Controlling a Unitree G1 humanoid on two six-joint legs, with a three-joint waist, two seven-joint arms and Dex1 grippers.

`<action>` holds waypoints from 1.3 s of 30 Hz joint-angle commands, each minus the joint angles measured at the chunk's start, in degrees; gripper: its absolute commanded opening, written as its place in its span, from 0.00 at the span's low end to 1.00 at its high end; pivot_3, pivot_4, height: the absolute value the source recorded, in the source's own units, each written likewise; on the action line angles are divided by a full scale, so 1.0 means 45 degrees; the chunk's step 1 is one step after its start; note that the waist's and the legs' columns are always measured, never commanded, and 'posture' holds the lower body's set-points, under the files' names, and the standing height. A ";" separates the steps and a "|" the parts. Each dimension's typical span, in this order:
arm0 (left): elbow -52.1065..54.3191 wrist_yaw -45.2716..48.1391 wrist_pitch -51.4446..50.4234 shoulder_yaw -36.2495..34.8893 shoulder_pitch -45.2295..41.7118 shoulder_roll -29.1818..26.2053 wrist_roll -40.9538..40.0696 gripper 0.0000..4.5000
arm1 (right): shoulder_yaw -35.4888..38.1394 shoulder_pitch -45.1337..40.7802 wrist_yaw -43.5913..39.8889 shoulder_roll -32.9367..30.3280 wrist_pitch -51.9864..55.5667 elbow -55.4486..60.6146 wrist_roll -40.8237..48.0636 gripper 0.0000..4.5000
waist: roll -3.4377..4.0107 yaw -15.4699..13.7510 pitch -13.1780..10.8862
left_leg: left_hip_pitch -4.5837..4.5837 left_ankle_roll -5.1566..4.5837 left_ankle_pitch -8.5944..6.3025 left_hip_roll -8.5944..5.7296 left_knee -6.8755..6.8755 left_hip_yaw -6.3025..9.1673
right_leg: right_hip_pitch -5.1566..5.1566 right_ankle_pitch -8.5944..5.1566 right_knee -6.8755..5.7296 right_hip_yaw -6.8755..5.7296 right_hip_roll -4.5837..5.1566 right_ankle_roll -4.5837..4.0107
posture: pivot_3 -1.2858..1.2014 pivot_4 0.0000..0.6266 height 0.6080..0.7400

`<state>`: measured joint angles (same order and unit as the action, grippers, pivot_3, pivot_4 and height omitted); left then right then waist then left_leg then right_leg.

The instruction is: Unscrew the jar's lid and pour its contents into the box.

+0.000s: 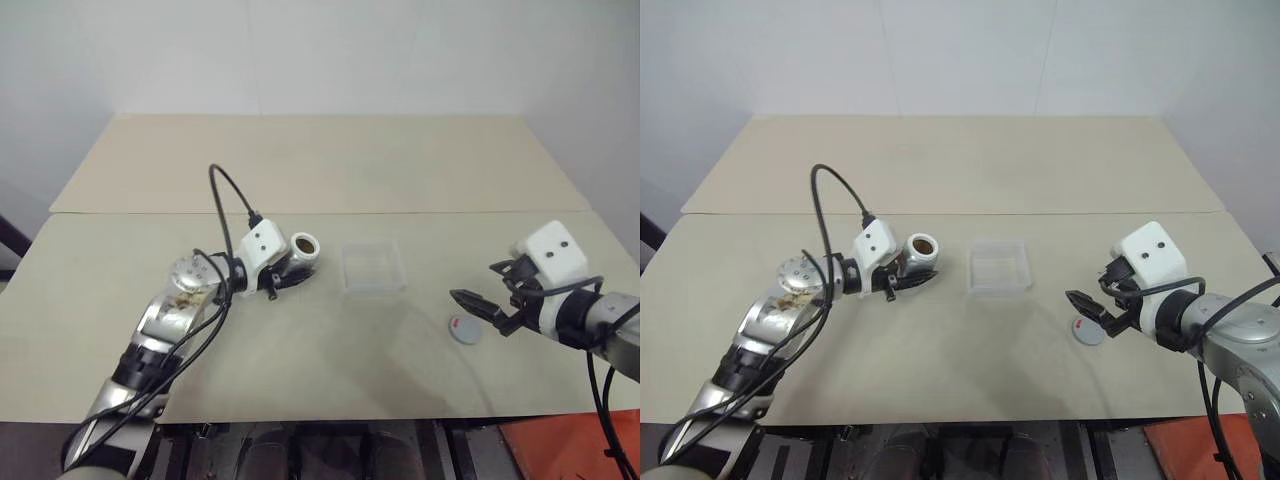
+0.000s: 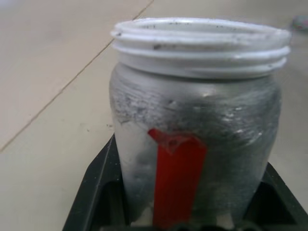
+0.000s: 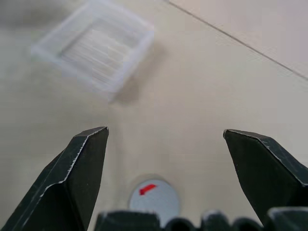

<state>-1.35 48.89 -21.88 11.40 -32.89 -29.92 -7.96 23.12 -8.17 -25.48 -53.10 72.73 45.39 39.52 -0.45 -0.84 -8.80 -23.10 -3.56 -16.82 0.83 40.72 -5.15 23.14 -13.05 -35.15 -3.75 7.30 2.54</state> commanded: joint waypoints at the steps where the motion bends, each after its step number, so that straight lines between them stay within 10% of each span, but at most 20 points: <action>1: -0.1422 -0.0716 0.1090 0.0444 -0.1503 0.0464 0.1178 0.44 | -0.0061 0.0211 -0.0163 -0.0189 -0.0929 0.0975 -0.0223 0.99 | -0.0003 -0.0024 -0.0002 | -0.0004 0.0000 0.0000 -0.0002 0.0002 0.0000 | 0.0003 0.0001 0.0000 -0.0002 0.0000 0.0001 | 0.52 0.24 1.00; 11: -1.0315 -0.9544 1.0288 0.5718 -0.6770 0.1742 1.0460 0.44 | -0.0465 0.0778 0.0241 0.0669 -0.2973 0.1839 -0.1017 0.99 | -0.0019 -0.0284 -0.0010 | -0.0032 -0.0012 -0.0005 -0.0038 0.0006 0.0001 | 0.0007 0.0015 0.0036 -0.0015 0.0002 0.0021 | 0.52 0.24 1.00; 18: -1.4115 -1.6585 1.1215 1.0005 -0.9639 0.2506 1.6135 0.44 | -0.0113 0.0979 0.0478 0.0993 -0.2759 0.2129 -0.1018 0.99 | -0.0046 -0.0352 -0.0026 | -0.0065 -0.0022 -0.0011 -0.0037 0.0007 0.0013 | 0.0021 0.0014 0.0045 -0.0029 0.0003 0.0025 | 0.52 0.24 1.00; 30: -1.5833 -2.0329 1.0388 1.1545 -1.0767 0.4111 1.8152 0.44 | -0.0274 0.1019 0.0672 0.1078 -0.2782 0.2011 -0.1184 0.99 | -0.0049 -0.0293 -0.0028 | -0.0076 -0.0022 -0.0011 -0.0032 0.0014 0.0009 | 0.0037 0.0010 0.0030 -0.0034 0.0015 0.0037 | 0.52 0.24 1.00; 39: -1.6332 -1.6646 1.2026 0.8608 -1.0045 0.3988 1.4578 0.44 | -0.0983 0.0944 0.0851 0.1167 -0.3069 0.1869 -0.1605 0.99 | -0.0045 -0.0290 -0.0026 | -0.0076 -0.0022 -0.0010 -0.0023 0.0024 0.0006 | 0.0039 0.0010 0.0021 -0.0033 0.0016 0.0037 | 0.52 0.24 1.00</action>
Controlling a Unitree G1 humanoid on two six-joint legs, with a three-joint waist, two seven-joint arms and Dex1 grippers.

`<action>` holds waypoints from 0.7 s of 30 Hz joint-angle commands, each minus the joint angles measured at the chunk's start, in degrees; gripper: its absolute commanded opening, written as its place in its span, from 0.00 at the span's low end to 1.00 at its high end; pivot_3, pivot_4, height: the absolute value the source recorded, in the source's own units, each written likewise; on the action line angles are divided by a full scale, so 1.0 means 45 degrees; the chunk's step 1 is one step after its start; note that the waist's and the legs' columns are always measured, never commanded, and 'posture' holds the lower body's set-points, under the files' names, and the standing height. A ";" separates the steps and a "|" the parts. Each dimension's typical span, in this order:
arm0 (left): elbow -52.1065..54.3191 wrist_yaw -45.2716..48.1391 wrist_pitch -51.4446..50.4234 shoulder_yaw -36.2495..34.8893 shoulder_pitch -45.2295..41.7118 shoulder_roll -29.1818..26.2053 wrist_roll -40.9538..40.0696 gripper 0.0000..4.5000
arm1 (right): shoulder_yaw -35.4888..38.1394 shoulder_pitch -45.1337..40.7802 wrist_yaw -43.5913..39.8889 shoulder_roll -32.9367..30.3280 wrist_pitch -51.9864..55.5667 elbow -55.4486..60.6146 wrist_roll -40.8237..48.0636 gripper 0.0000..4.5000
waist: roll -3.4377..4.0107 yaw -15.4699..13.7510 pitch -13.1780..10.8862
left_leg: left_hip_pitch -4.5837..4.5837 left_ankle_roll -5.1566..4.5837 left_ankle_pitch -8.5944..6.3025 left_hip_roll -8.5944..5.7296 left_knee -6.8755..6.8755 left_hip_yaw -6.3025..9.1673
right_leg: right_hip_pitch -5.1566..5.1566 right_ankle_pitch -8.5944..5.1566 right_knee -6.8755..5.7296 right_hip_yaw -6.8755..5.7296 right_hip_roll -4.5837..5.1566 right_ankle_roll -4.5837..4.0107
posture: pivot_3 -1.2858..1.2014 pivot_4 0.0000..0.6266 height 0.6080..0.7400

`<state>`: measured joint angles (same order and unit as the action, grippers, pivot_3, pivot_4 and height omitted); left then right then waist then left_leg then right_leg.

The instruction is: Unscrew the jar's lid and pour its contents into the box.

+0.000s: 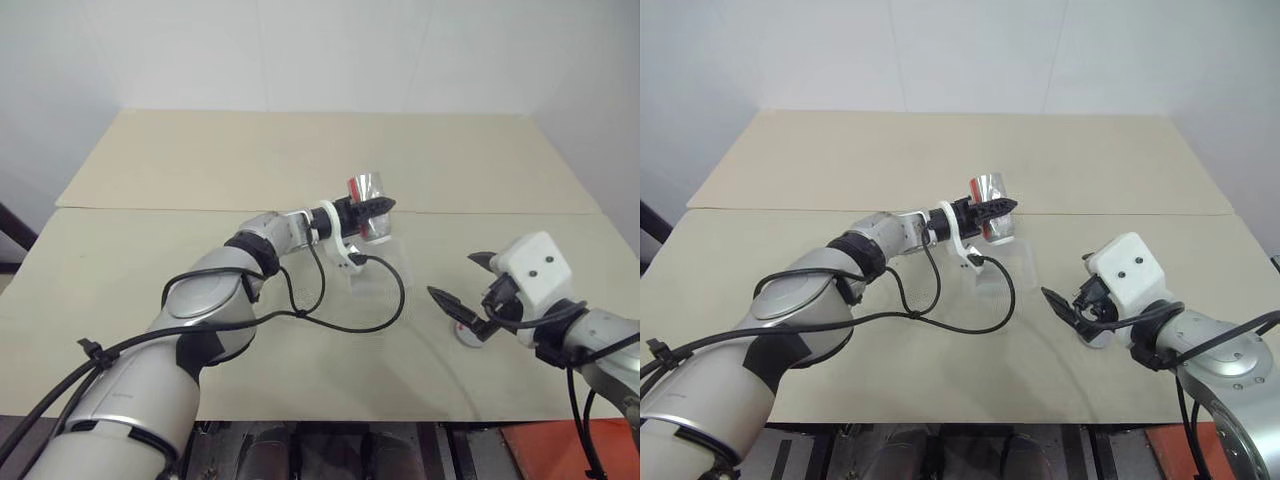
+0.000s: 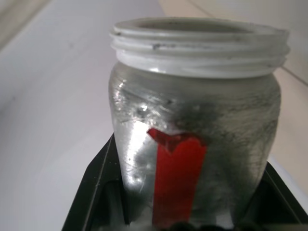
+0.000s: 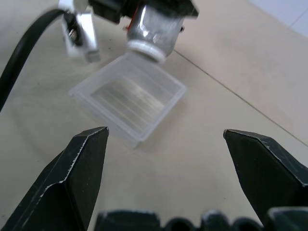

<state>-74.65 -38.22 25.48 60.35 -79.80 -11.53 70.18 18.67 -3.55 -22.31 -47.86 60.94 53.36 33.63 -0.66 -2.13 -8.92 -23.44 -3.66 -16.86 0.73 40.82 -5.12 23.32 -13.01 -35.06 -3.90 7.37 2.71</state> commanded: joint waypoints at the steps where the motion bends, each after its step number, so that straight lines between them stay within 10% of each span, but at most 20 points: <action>1: -0.0044 0.4765 0.2294 -0.3667 0.0854 -0.0108 -0.4561 0.44 | 0.0024 -0.0144 0.0133 0.0118 -0.0450 0.0056 -0.0234 0.99 | 0.0008 0.0007 0.0005 | -0.0002 0.0001 0.0000 0.0002 0.0000 0.0000 | 0.0003 0.0000 -0.0001 0.0000 0.0003 0.0000 | 0.52 0.24 1.00; 6: 0.2371 1.3869 -0.1683 -1.0009 0.2716 0.0852 -1.2728 0.44 | 0.0433 -0.0357 -0.0254 0.0610 -0.0385 -0.0003 0.0543 0.99 | 0.0016 0.0110 0.0008 | 0.0010 0.0018 0.0012 0.0023 0.0028 -0.0022 | 0.0009 0.0000 -0.0038 -0.0005 0.0009 -0.0001 | 0.52 0.24 1.00; 10: 0.5644 1.5592 -0.7049 -1.2177 0.3517 0.0806 -1.5315 0.44 | 0.0144 -0.0321 -0.0490 0.0453 -0.0506 -0.0244 0.0490 0.99 | 0.0016 0.0288 0.0008 | 0.0009 0.0014 0.0019 0.0013 0.0049 -0.0009 | 0.0001 -0.0001 -0.0050 -0.0009 0.0010 0.0002 | 0.52 0.24 1.00; 16: 0.8809 1.5587 -0.9496 -1.2289 0.4490 0.0326 -1.5441 0.44 | -0.0340 -0.0608 -0.0738 0.0324 -0.0789 -0.0696 0.0254 0.99 | 0.0021 0.0369 0.0012 | 0.0065 0.0014 0.0018 -0.0001 0.0026 -0.0011 | -0.0035 -0.0001 -0.0054 0.0014 0.0006 0.0000 | 0.52 0.24 1.00; 21: 0.9083 1.2445 -0.3957 -0.9632 0.4993 -0.1009 -1.1249 0.44 | -0.0573 -0.0519 -0.0783 0.0148 -0.0928 -0.0749 -0.0073 0.99 | 0.0020 0.0294 0.0011 | 0.0061 0.0017 0.0020 -0.0010 0.0027 -0.0010 | -0.0033 0.0002 -0.0057 0.0016 0.0002 -0.0005 | 0.52 0.24 1.00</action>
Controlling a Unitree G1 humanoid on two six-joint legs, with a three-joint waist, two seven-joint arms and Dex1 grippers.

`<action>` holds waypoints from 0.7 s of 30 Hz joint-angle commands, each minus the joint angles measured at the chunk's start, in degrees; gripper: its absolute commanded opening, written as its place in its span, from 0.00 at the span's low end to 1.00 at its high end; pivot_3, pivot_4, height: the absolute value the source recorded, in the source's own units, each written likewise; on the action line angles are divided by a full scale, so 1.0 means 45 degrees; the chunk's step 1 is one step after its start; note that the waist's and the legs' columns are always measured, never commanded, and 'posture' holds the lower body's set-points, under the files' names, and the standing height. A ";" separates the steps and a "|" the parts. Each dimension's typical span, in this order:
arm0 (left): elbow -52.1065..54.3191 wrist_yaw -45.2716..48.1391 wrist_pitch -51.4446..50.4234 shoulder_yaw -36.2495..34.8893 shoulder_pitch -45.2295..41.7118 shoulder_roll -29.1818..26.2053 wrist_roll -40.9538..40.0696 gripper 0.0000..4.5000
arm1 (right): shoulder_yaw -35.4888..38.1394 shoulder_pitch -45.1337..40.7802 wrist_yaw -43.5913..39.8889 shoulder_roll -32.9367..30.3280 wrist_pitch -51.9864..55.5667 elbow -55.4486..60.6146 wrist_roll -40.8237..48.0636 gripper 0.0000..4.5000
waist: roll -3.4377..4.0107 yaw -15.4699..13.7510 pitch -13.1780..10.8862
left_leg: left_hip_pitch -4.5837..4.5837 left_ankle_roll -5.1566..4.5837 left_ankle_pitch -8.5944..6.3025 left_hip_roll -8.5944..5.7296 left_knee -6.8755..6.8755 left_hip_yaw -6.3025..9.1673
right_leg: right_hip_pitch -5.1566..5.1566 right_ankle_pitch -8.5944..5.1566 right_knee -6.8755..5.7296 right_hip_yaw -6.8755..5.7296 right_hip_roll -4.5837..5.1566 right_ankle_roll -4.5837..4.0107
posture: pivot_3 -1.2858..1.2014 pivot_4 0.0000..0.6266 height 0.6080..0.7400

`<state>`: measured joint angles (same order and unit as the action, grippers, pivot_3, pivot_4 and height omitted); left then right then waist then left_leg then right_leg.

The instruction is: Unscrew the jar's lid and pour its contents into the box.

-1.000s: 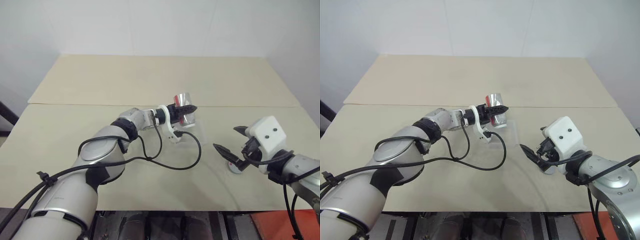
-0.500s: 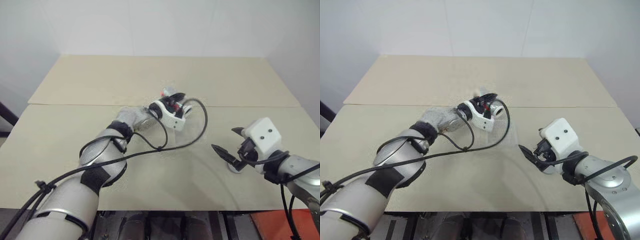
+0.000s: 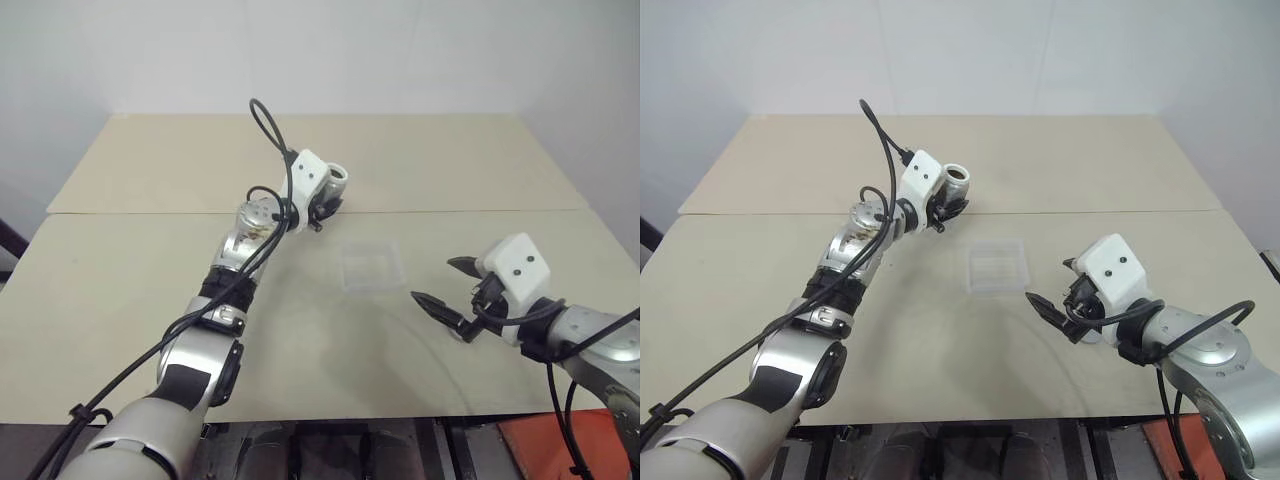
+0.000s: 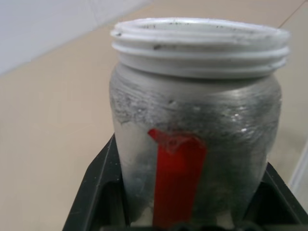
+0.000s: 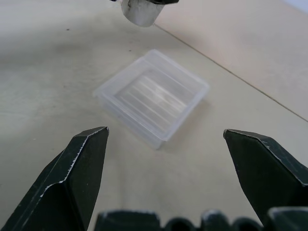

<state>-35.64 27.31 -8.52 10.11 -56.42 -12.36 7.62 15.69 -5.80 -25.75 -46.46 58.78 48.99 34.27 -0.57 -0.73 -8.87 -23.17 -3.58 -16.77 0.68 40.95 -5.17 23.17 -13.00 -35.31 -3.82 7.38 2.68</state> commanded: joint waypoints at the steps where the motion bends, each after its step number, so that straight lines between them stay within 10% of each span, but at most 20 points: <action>1: 0.0138 -0.2926 0.4710 0.2102 -0.0367 -0.1158 0.3583 0.44 | 0.0098 0.0023 -0.0017 -0.0165 -0.0445 0.0260 -0.0228 0.99 | -0.0002 -0.0036 -0.0001 | -0.0001 0.0000 0.0000 -0.0002 0.0000 -0.0001 | 0.0001 0.0001 0.0002 0.0001 0.0000 -0.0001 | 0.52 0.24 1.00; 12: -0.5192 -1.4125 0.8248 0.9501 -0.4132 -0.1727 1.3748 0.44 | 0.0130 0.0733 0.0298 -0.0116 -0.0242 0.0781 -0.0582 0.99 | -0.0005 -0.0392 -0.0001 | -0.0028 -0.0016 -0.0009 -0.0029 -0.0015 0.0011 | 0.0001 0.0006 0.0047 -0.0010 0.0005 0.0007 | 0.52 0.24 1.00; 21: -0.8082 -1.6258 0.6873 1.1224 -0.5563 0.0167 1.5226 0.44 | 0.0705 0.0950 0.0711 0.0457 0.0113 0.1267 -0.0159 0.99 | -0.0015 -0.0328 -0.0007 | -0.0059 -0.0018 -0.0008 -0.0018 -0.0011 0.0012 | 0.0027 0.0003 0.0045 -0.0017 0.0005 0.0013 | 0.52 0.24 1.00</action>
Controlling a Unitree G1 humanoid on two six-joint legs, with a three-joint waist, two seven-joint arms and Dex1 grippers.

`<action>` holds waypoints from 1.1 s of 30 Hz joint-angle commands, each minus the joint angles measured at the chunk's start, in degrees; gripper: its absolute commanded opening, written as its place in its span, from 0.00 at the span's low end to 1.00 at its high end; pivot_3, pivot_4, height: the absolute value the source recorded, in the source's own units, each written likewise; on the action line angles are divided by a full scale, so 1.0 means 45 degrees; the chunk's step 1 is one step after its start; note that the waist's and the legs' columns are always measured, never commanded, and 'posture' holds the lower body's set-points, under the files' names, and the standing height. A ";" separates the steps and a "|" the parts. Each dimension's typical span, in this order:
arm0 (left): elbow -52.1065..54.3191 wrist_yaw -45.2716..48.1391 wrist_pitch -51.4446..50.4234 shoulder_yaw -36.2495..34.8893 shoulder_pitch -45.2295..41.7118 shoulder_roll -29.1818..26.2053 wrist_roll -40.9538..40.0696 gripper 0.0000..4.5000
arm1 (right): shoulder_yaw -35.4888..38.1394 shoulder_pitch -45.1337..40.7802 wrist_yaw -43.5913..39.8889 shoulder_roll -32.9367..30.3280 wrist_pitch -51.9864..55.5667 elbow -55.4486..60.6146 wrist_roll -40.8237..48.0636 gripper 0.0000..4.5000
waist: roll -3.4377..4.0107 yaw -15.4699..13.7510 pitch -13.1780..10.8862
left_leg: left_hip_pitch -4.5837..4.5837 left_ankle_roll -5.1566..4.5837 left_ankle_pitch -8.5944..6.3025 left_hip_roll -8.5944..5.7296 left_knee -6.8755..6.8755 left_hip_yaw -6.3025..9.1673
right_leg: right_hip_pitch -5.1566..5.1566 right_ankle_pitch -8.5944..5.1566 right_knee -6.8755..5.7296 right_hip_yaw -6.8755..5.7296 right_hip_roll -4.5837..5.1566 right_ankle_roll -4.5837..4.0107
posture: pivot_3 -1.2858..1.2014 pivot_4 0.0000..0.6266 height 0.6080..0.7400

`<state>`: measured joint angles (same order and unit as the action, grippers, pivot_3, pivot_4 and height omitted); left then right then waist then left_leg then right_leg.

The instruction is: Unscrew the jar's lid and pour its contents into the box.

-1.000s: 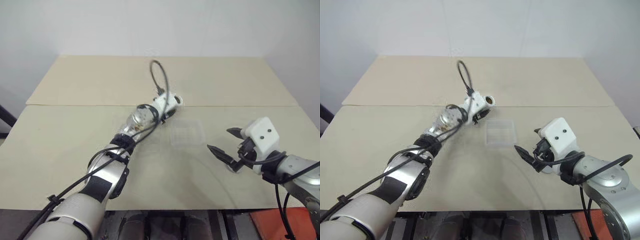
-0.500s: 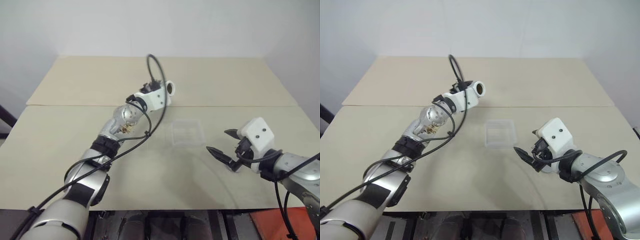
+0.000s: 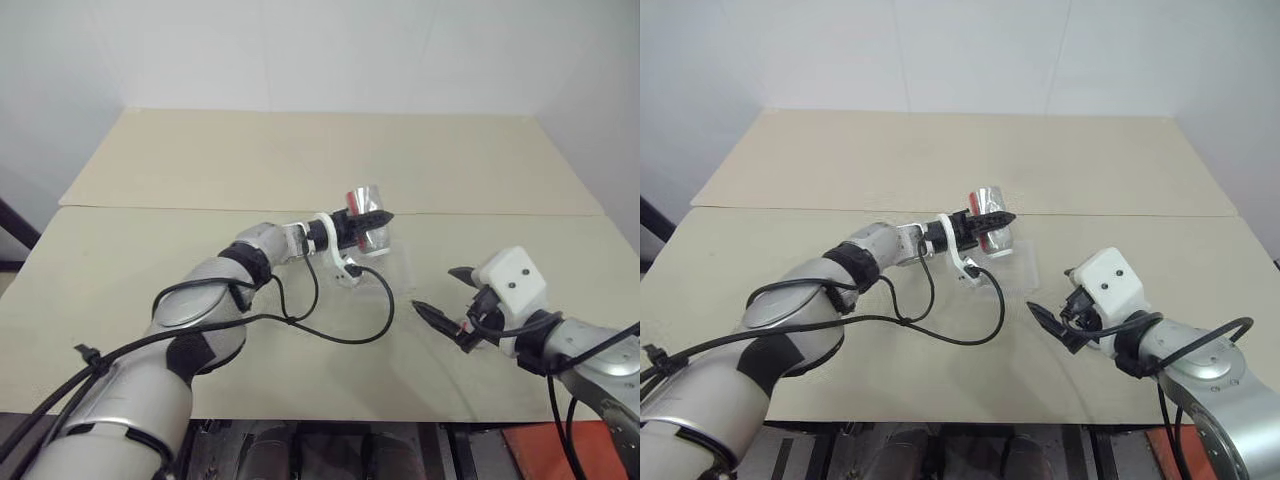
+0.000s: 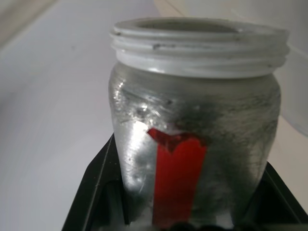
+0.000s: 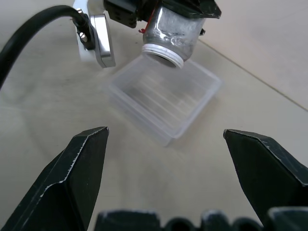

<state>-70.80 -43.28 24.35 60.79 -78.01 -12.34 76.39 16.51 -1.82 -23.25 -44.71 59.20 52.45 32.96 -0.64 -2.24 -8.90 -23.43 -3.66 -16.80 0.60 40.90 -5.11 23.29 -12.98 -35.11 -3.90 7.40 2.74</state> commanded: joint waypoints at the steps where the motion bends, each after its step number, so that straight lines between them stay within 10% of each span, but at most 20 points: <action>1: -0.0385 -0.0545 -0.0434 -0.0045 -0.0880 0.0240 -0.0086 0.44 | 0.0556 0.0157 0.0153 0.0037 0.0036 0.0540 0.0113 0.99 | 0.0000 0.0009 0.0000 | 0.0001 0.0000 0.0000 0.0002 0.0000 0.0000 | 0.0000 0.0000 -0.0001 0.0001 0.0000 0.0000 | 0.52 0.24 1.00; 15: -0.0583 -0.0183 -0.0014 -0.0368 -0.0667 -0.0030 -0.0851 0.44 | -0.0114 -0.0059 0.0164 -0.0138 -0.0308 0.0117 -0.0321 0.99 | 0.0001 0.0017 0.0000 | 0.0005 0.0000 0.0000 0.0003 0.0004 -0.0003 | 0.0001 0.0000 -0.0010 0.0004 0.0001 0.0000 | 0.52 0.24 1.00; 18: -0.0701 0.2136 0.1204 -0.2339 -0.0150 -0.0173 -0.3297 0.44 | -0.0211 -0.0150 0.0152 -0.0140 -0.0360 0.0020 -0.0385 0.99 | 0.0003 0.0035 0.0001 | 0.0008 0.0001 0.0001 0.0011 0.0003 -0.0006 | 0.0003 0.0000 -0.0012 0.0004 0.0001 -0.0001 | 0.52 0.24 1.00; 24: 0.2472 1.2539 -0.0737 -1.0322 0.3041 0.0499 -1.3738 0.44 | -0.0109 0.0025 0.0129 -0.0039 -0.0433 0.0037 -0.0351 0.99 | 0.0016 0.0303 0.0009 | 0.0024 0.0013 0.0008 0.0054 0.0020 -0.0021 | 0.0008 0.0000 -0.0042 0.0002 0.0005 -0.0002 | 0.52 0.24 1.00; 29: 1.0781 1.4136 -0.6858 -1.2649 0.6881 0.1214 -1.7892 0.44 | -0.0620 -0.0187 -0.0011 -0.0046 -0.0920 -0.0366 -0.0623 0.99 | 0.0019 0.0409 0.0011 | 0.0036 0.0018 0.0011 0.0049 0.0027 -0.0012 | -0.0010 0.0000 -0.0047 0.0017 0.0006 -0.0001 | 0.52 0.24 1.00; 33: 1.4294 1.3328 -0.9282 -1.2872 0.9170 0.1280 -1.7903 0.44 | -0.1104 -0.0569 -0.0187 0.0102 -0.1322 -0.0867 -0.0775 0.99 | 0.0032 0.0452 0.0020 | 0.0081 0.0025 0.0014 0.0045 0.0023 -0.0018 | -0.0036 0.0001 -0.0059 0.0032 0.0000 -0.0003 | 0.52 0.24 1.00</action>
<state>-12.57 18.22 -13.63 3.86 -38.33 -6.52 -3.43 11.72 -3.53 -23.66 -44.39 55.53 48.47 30.35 -0.49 -0.20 -8.81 -22.98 -3.54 -16.74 0.79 40.98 -5.20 23.06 -12.98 -35.40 -3.72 7.40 2.73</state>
